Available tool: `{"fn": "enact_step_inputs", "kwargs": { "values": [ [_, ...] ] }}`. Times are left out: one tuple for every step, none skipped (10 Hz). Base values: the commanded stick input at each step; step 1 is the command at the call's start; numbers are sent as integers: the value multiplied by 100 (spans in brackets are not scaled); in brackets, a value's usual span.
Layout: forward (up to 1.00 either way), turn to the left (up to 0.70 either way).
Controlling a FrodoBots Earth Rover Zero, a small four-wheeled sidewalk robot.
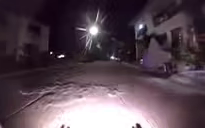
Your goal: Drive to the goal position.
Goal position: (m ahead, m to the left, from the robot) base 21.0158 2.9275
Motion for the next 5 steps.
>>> {"fn": "enact_step_inputs", "kwargs": {
  "values": [
    [85,0],
    [85,0],
    [85,0],
    [85,0],
    [85,0]
  ]
}}
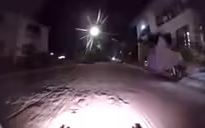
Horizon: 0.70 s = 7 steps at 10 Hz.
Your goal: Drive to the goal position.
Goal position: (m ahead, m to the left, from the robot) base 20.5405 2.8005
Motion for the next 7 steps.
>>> {"fn": "enact_step_inputs", "kwargs": {
  "values": [
    [85,0],
    [85,0],
    [85,0],
    [85,0],
    [85,0],
    [85,0],
    [85,-21]
  ]
}}
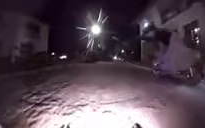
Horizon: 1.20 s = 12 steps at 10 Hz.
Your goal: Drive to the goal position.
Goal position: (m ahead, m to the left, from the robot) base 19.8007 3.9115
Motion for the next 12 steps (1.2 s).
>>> {"fn": "enact_step_inputs", "kwargs": {
  "values": [
    [85,-34],
    [85,-34],
    [85,-31],
    [85,0],
    [85,0],
    [85,0],
    [85,0],
    [85,0],
    [85,0],
    [85,0],
    [85,0],
    [85,0]
  ]
}}
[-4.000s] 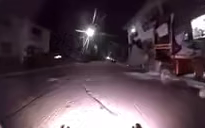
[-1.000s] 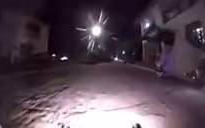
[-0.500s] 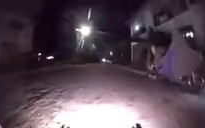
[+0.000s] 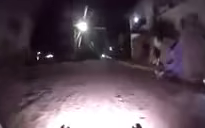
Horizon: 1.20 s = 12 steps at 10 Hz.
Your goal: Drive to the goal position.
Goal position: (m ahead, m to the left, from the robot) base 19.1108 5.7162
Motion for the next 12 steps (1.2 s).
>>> {"fn": "enact_step_inputs", "kwargs": {
  "values": [
    [85,0],
    [85,0],
    [85,0],
    [85,0],
    [85,0],
    [85,0],
    [85,0],
    [85,0],
    [85,0],
    [85,0],
    [85,0],
    [85,0]
  ]
}}
